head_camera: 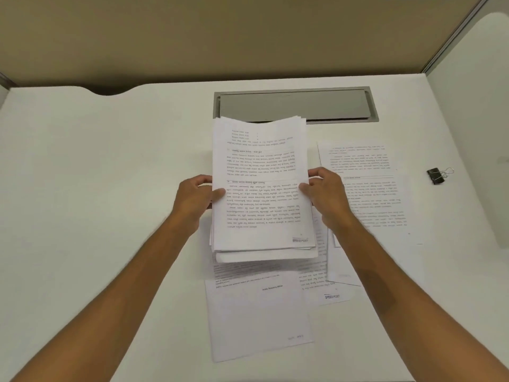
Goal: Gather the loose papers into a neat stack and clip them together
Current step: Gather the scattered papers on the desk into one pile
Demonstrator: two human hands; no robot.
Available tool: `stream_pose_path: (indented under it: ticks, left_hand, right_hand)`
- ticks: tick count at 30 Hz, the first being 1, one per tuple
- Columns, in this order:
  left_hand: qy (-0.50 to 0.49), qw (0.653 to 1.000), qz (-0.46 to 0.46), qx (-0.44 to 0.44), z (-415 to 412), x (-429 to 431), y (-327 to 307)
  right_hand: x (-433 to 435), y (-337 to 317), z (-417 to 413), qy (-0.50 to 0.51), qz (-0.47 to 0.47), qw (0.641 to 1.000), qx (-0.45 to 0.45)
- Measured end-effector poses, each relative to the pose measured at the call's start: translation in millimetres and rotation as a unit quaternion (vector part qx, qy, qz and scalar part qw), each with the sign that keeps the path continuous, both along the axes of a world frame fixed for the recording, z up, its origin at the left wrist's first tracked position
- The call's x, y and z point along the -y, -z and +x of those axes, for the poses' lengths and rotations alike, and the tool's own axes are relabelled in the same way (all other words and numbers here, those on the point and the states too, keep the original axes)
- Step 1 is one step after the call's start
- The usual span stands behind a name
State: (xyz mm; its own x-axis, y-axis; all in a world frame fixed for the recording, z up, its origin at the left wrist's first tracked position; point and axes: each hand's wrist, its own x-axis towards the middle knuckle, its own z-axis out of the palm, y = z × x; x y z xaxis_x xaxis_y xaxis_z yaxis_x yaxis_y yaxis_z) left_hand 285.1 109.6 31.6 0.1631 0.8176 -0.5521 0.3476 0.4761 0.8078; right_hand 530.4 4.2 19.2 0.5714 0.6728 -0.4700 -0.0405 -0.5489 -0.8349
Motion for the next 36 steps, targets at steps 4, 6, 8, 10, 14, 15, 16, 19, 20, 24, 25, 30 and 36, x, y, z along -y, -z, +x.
stream_pose_path:
  ticks: [4,6,8,10,14,15,16,19,20,24,25,30,36]
  left_hand:
    - [-0.018,0.998,-0.024,-0.053,-34,49,21]
    - [-0.029,0.996,-0.024,-0.076,-47,72,29]
    - [-0.036,0.994,-0.02,-0.101,-56,95,32]
    - [-0.039,0.991,-0.009,-0.13,-61,117,32]
    - [-0.038,0.983,0.029,-0.175,-67,148,33]
    - [-0.037,0.981,0.037,-0.185,-67,153,34]
    - [-0.034,0.979,0.044,-0.195,-66,156,35]
    - [-0.037,0.982,0.042,-0.182,-64,162,37]
    - [-0.04,0.982,0.038,-0.178,-63,163,39]
    - [-0.033,0.984,0.021,-0.173,-64,160,45]
    - [-0.036,0.985,0.013,-0.166,-65,159,45]
    - [-0.043,0.989,-0.006,-0.14,-69,156,45]
    - [-0.062,0.994,-0.02,-0.093,-78,153,43]
  right_hand:
    - [42,14,-33,-0.055,-0.033,0.997,0.035]
    - [61,20,-46,-0.079,-0.052,0.993,0.069]
    - [78,24,-59,-0.103,-0.068,0.987,0.103]
    - [95,30,-72,-0.123,-0.081,0.979,0.139]
    - [121,36,-94,-0.144,-0.13,0.956,0.22]
    - [125,36,-99,-0.146,-0.144,0.951,0.229]
    - [128,37,-102,-0.147,-0.156,0.948,0.236]
    - [131,37,-113,-0.14,-0.177,0.944,0.24]
    - [130,38,-115,-0.135,-0.18,0.945,0.235]
    - [124,41,-117,-0.11,-0.188,0.951,0.219]
    - [122,43,-116,-0.105,-0.188,0.953,0.213]
    - [119,43,-114,-0.046,-0.203,0.965,0.16]
    - [121,42,-110,-0.002,-0.179,0.981,0.073]
